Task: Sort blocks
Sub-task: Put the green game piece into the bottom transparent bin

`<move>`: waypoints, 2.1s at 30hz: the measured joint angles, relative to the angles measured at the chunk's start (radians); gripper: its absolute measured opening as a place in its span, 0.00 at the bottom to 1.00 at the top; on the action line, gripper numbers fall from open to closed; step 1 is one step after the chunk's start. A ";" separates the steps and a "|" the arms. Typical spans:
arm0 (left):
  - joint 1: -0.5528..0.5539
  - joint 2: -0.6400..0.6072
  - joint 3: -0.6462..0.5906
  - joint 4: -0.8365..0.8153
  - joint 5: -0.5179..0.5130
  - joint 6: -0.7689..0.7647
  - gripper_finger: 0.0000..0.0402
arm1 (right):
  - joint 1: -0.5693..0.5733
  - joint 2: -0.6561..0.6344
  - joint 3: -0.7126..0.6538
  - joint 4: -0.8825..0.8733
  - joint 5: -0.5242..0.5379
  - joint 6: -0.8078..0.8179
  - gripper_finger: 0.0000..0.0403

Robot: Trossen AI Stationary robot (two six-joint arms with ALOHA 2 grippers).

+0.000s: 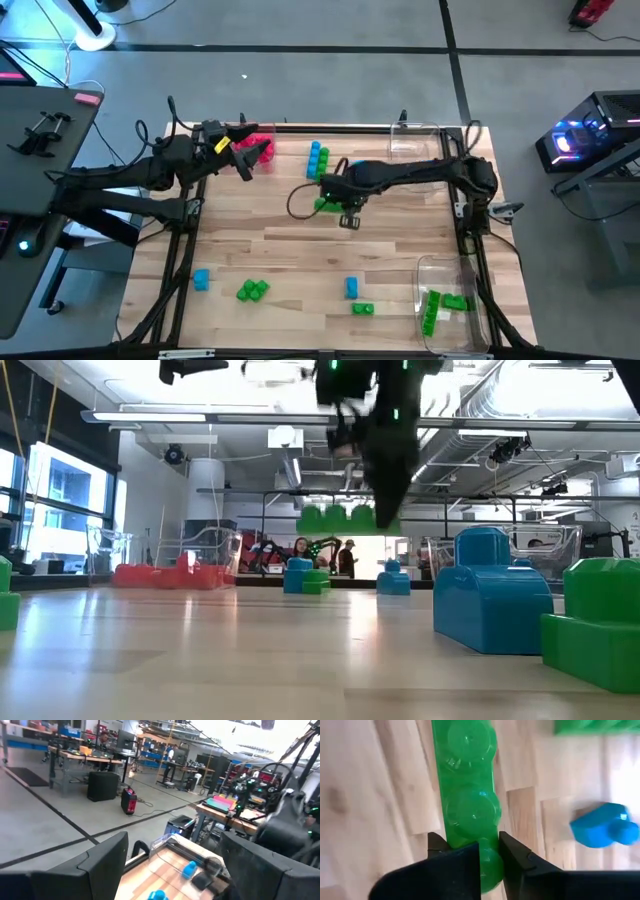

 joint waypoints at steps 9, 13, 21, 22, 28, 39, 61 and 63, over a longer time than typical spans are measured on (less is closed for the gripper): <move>0.091 0.000 0.000 0.000 0.053 0.070 0.75 | 0.082 -0.307 -0.150 -0.212 -0.013 0.352 0.01; 0.158 0.003 0.000 0.000 0.199 0.071 0.75 | 0.203 -0.529 -0.299 -0.275 -0.062 0.723 0.01; 0.288 0.062 0.000 0.025 0.348 0.071 0.75 | 0.602 -0.790 -0.396 -0.168 -0.284 1.456 0.00; 0.299 0.072 0.000 0.029 0.372 0.071 0.75 | 0.649 -0.793 -0.396 -0.135 -0.340 1.509 0.00; 0.331 0.113 0.000 0.040 0.447 0.049 0.75 | 0.867 -0.773 -0.396 -0.038 -0.568 1.724 0.00; 0.331 0.126 0.000 0.058 0.451 0.037 0.75 | 0.926 -0.767 -0.398 -0.163 -0.594 1.796 0.13; 0.330 0.125 0.000 0.136 0.462 -0.066 0.75 | 0.587 -0.766 -0.398 0.133 -0.053 1.281 0.40; 0.330 0.125 0.000 0.154 0.491 -0.091 0.75 | 0.464 -0.753 -0.398 0.163 -0.047 1.126 0.40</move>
